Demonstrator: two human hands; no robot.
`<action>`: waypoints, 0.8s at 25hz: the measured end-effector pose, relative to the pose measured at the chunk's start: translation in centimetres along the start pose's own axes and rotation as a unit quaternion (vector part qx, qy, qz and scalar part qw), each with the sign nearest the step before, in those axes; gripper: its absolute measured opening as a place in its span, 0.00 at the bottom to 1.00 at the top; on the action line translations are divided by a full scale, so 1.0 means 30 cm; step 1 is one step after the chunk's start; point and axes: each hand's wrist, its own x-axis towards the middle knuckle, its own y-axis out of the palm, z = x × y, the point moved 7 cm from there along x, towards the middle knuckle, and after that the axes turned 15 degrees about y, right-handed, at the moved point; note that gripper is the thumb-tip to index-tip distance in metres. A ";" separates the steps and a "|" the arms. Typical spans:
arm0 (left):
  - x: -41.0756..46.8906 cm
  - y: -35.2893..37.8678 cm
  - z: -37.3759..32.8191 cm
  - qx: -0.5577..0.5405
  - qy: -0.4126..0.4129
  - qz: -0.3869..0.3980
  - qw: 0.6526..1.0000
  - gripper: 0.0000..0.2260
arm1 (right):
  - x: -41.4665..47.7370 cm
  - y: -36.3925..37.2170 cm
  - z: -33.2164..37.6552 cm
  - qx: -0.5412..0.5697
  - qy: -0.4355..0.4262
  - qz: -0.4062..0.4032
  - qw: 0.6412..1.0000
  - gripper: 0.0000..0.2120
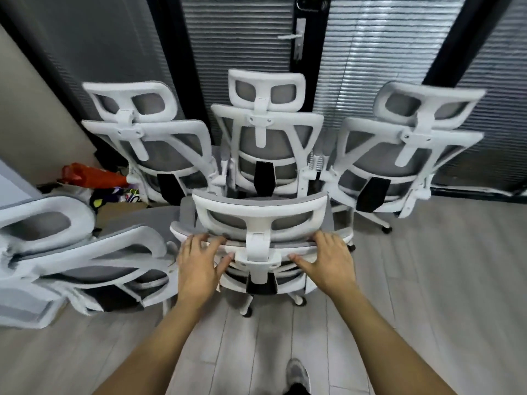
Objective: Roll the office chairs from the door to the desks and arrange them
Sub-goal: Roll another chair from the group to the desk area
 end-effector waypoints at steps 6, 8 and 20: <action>-0.131 -0.027 -0.042 -0.048 0.122 -0.003 0.991 0.16 | -0.378 -0.037 -0.032 -0.008 0.092 -0.069 0.993 0.31; -0.146 -0.029 -0.073 -0.068 0.166 -0.005 0.984 0.15 | -0.490 -0.062 -0.060 -0.015 0.131 -0.097 0.986 0.31; -0.435 0.170 -0.874 -0.192 0.404 0.047 0.893 0.14 | -1.264 -0.352 -0.620 -0.022 0.332 -0.275 0.902 0.28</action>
